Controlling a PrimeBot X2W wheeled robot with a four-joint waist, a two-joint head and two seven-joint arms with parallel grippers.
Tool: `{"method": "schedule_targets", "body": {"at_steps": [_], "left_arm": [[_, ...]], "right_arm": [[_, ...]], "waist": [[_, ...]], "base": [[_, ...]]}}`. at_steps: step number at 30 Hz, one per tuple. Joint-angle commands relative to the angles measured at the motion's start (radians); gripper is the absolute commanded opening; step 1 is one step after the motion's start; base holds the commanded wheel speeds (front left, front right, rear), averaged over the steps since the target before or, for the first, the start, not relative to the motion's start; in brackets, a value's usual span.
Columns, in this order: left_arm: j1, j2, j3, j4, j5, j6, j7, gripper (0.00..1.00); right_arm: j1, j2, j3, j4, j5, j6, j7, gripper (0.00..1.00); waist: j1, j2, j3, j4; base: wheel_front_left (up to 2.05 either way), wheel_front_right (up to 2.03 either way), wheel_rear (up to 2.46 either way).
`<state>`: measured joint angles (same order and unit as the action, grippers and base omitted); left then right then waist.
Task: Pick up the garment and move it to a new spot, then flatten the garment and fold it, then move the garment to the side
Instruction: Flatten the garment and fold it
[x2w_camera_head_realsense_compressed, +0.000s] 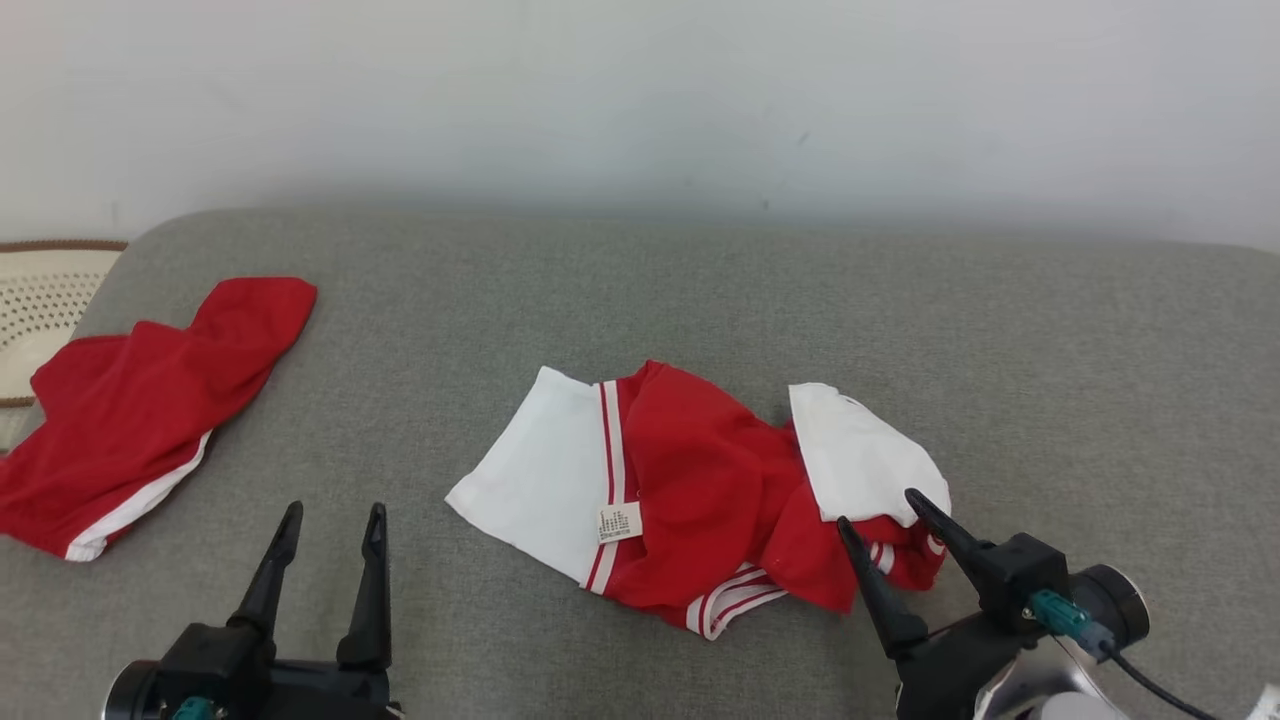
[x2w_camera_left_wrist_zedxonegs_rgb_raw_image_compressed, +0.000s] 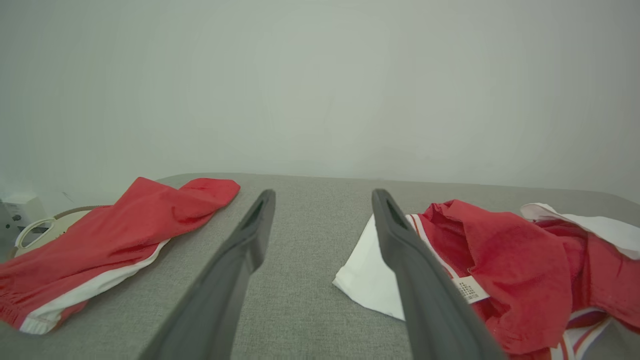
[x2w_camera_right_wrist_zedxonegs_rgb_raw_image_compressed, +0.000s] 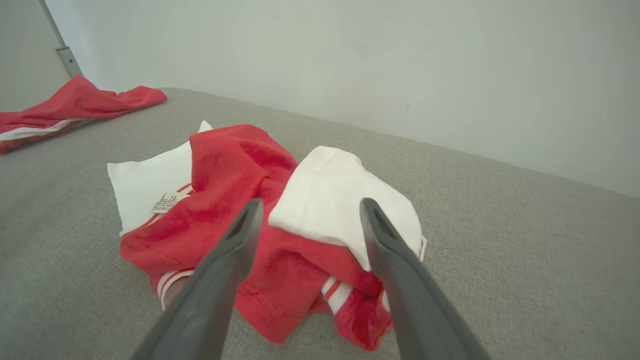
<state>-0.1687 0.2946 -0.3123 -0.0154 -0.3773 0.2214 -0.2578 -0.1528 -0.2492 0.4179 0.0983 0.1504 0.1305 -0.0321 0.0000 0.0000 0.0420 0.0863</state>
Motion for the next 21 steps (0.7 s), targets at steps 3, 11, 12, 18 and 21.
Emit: {"method": "schedule_targets", "body": {"at_steps": [3, 11, 12, 18, 21], "left_arm": [[-0.021, -0.007, -0.011, 0.014, 0.017, -0.007, -0.007, 1.00], [-0.047, -0.041, -0.006, 0.031, 0.033, -0.029, -0.007, 1.00], [-0.049, -0.045, -0.005, 0.031, 0.036, -0.031, -0.007, 1.00], [-0.055, -0.062, 0.011, 0.033, 0.048, -0.041, -0.007, 1.00], [-0.053, -0.067, 0.021, 0.032, 0.057, -0.044, -0.007, 1.00]], "right_arm": [[-0.041, -0.027, 0.024, 0.034, 0.006, 0.000, 0.031, 1.00], [-0.121, -0.059, 0.058, 0.091, 0.019, 0.000, 0.077, 0.45], [-0.124, -0.058, 0.056, 0.093, 0.026, 0.000, 0.078, 0.28], [-0.114, -0.043, 0.004, 0.057, 0.055, 0.000, 0.056, 0.00], [-0.092, -0.023, -0.058, 0.031, 0.060, 0.000, 0.039, 0.00]], "waist": [[0.0000, 0.0000, 0.054, 0.048], [0.0000, 0.0000, 0.089, 0.054], [0.0000, 0.0000, 0.092, 0.052], [0.0000, 0.0000, 0.103, 0.029], [0.0000, 0.0000, 0.107, 0.010]], "base": [[0.00, 0.00, 0.00], [0.00, 0.00, 0.00], [0.00, 0.00, 0.00], [0.00, 0.00, 0.00], [0.00, 0.00, 0.00]]}}
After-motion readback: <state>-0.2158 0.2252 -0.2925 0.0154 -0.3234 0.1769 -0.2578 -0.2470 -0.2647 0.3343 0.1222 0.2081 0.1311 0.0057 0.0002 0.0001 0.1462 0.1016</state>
